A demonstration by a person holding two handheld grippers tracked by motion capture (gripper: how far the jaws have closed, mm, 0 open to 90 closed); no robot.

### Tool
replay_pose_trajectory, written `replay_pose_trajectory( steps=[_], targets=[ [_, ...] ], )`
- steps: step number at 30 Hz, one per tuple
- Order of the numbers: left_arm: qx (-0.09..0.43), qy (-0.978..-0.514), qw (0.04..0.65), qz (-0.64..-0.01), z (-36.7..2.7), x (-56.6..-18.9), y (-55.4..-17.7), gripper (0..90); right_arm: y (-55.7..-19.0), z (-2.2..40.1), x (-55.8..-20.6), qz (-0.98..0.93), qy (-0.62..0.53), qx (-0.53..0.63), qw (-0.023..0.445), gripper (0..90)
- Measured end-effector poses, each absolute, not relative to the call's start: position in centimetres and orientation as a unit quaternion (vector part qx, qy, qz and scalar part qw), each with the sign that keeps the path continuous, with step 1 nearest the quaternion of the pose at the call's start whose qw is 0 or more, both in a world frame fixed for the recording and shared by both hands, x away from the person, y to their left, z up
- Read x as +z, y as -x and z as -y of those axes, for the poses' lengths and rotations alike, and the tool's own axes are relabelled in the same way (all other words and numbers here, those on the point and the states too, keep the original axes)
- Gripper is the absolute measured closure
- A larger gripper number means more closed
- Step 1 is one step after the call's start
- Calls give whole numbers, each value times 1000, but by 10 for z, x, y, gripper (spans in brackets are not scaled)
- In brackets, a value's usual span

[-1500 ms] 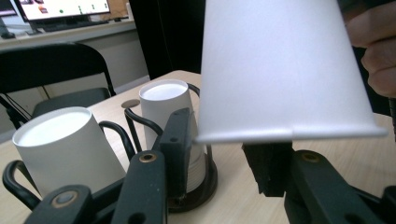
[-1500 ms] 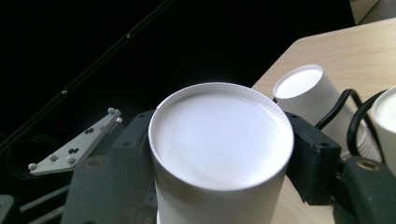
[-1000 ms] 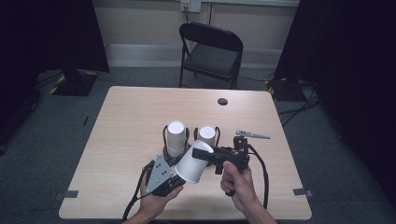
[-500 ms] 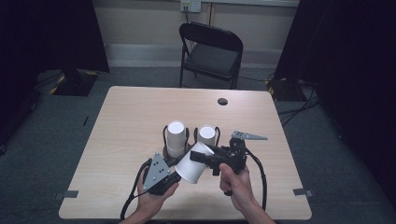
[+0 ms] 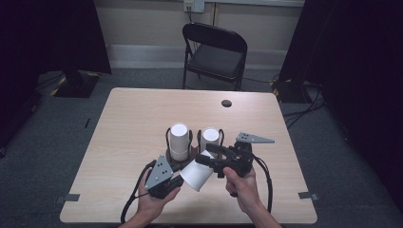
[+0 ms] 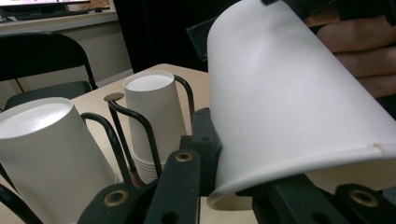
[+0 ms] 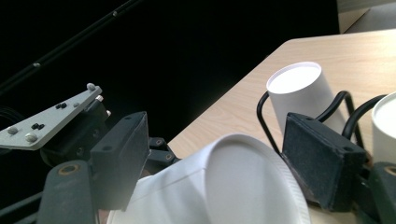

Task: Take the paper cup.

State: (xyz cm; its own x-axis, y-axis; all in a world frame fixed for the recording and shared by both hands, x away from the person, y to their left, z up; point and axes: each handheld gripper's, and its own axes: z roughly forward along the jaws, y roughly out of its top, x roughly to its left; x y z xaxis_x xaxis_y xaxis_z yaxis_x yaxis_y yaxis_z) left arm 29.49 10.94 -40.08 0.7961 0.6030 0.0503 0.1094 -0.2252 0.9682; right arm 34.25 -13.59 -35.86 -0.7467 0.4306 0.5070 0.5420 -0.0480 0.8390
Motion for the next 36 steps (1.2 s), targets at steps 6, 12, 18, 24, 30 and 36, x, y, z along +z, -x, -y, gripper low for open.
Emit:
replay_pose_trajectory(
  steps=[6, 12, 18, 24, 30, 36],
  targets=[
    [205, -757, 571, -242, -113, -401, -298, 841, -342, 137, -356, 694, 348, -630, 30, 227],
    [191, -768, 556, -252, -118, -401, -303, 848, -343, 140, -355, 697, 346, -628, 11, 227],
    [194, -789, 524, -255, -122, -400, -309, 848, -343, 142, -354, 706, 340, -621, -15, 228],
    [174, -812, 497, -250, -123, -398, -315, 851, -342, 143, -353, 723, 336, -602, -43, 250],
    [142, -836, 457, -268, -119, -402, -319, 861, -342, 144, -354, 746, 317, -583, -58, 269],
    [122, -868, 406, -259, -108, -408, -322, 860, -344, 140, -361, 777, 303, -551, -32, 263]
  ],
)
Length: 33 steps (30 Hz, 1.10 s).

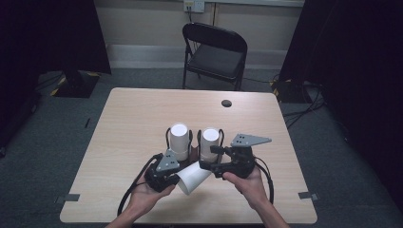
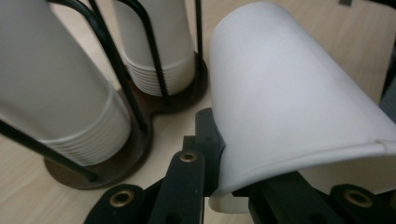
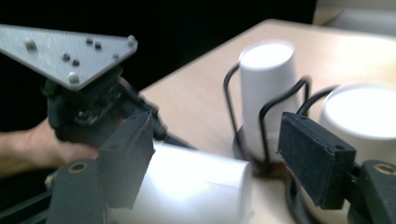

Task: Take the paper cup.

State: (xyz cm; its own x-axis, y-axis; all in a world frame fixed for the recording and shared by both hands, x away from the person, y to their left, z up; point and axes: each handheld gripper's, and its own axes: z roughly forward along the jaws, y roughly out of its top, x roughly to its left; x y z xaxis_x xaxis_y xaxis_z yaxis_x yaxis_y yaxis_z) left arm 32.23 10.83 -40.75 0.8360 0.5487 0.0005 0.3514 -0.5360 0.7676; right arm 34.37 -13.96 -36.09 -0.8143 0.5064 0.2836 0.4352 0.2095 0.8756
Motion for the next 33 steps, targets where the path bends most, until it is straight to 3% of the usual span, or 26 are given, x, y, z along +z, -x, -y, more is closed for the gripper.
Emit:
replay_pose_trajectory(
  steps=[2, 4, 12, 25, 33],
  targets=[
    [123, -874, 396, -255, -106, -407, -322, 860, -344, 139, -362, -779, -302, 548, 35, 260],
    [110, -884, 377, -254, -102, -409, -323, 860, -342, 139, -366, -788, -308, 531, 57, 181],
    [58, -904, 333, -261, -96, -406, -331, 860, -333, 145, -382, -822, -261, 505, 41, 162],
    [34, -927, 286, -238, -91, -396, -338, 860, -312, 135, -394, -864, -187, 453, 112, 152],
    [2, -935, 262, -239, -94, -395, -348, 859, -308, 118, -406, -893, -139, 411, 123, 186]
  ],
)
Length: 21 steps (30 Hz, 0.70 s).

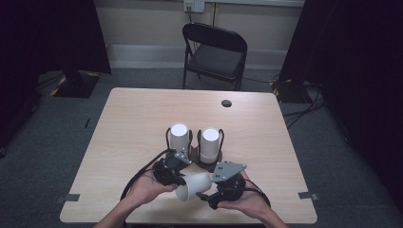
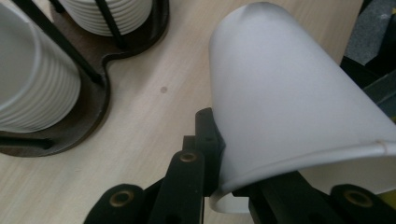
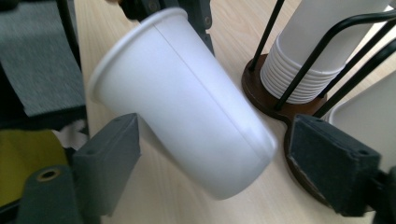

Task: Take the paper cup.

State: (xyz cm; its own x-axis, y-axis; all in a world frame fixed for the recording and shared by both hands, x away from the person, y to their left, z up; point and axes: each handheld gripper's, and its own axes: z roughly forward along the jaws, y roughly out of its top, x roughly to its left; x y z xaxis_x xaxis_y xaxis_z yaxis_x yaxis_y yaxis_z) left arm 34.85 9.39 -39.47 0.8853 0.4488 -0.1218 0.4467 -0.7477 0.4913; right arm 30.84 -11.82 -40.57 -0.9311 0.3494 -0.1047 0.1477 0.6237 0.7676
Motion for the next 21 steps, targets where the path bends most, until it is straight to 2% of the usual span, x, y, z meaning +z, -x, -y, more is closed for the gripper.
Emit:
replay_pose_trajectory(
  steps=[5, 13, 21],
  targets=[
    [-11, -935, 255, -244, -95, -393, -353, 860, -307, 113, -407, -896, -116, 408, 132, 195],
    [-20, -943, 234, -236, -84, -387, -358, 861, -301, 96, -412, -904, -82, 387, 161, 107],
    [-19, -949, 226, -220, -70, -382, -358, 868, -303, 85, -416, -914, -57, 364, 168, 132]
  ],
)
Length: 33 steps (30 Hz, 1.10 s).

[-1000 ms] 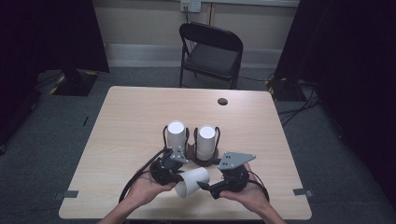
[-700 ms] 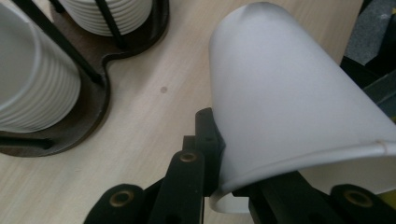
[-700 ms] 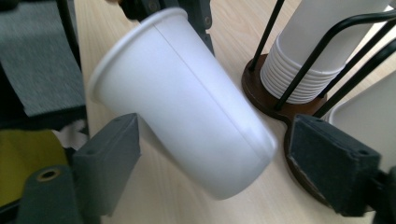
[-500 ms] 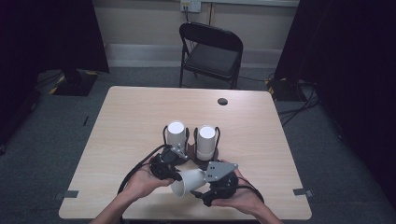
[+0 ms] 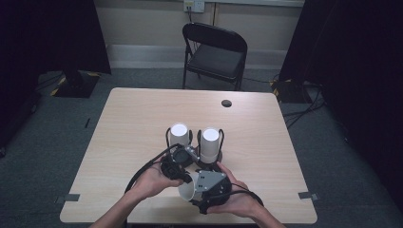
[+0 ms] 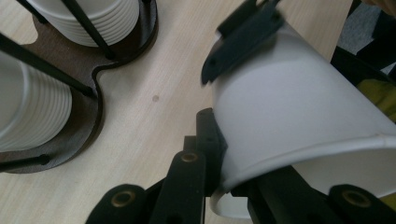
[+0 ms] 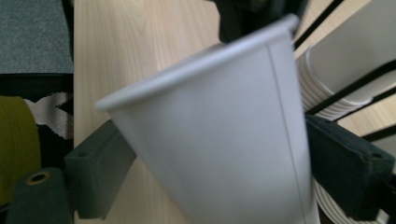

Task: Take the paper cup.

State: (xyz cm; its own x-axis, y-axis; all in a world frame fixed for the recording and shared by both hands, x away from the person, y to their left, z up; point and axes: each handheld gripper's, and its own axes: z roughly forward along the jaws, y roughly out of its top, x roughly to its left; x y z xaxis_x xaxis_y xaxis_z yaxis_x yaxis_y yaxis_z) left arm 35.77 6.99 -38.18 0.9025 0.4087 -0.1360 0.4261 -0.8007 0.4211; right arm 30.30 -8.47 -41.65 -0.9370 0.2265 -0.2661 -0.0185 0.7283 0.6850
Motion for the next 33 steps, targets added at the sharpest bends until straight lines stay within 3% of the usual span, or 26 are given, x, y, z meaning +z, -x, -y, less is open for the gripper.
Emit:
replay_pose_trajectory(
  steps=[10, 33],
  targets=[
    [-32, -944, 233, -230, -69, -377, -361, 868, -299, 79, -418, -902, -33, 376, 210, 139],
    [-37, -930, 260, -256, -78, -384, -362, 874, -293, 74, -414, -888, -33, 400, 226, 219]
  ],
)
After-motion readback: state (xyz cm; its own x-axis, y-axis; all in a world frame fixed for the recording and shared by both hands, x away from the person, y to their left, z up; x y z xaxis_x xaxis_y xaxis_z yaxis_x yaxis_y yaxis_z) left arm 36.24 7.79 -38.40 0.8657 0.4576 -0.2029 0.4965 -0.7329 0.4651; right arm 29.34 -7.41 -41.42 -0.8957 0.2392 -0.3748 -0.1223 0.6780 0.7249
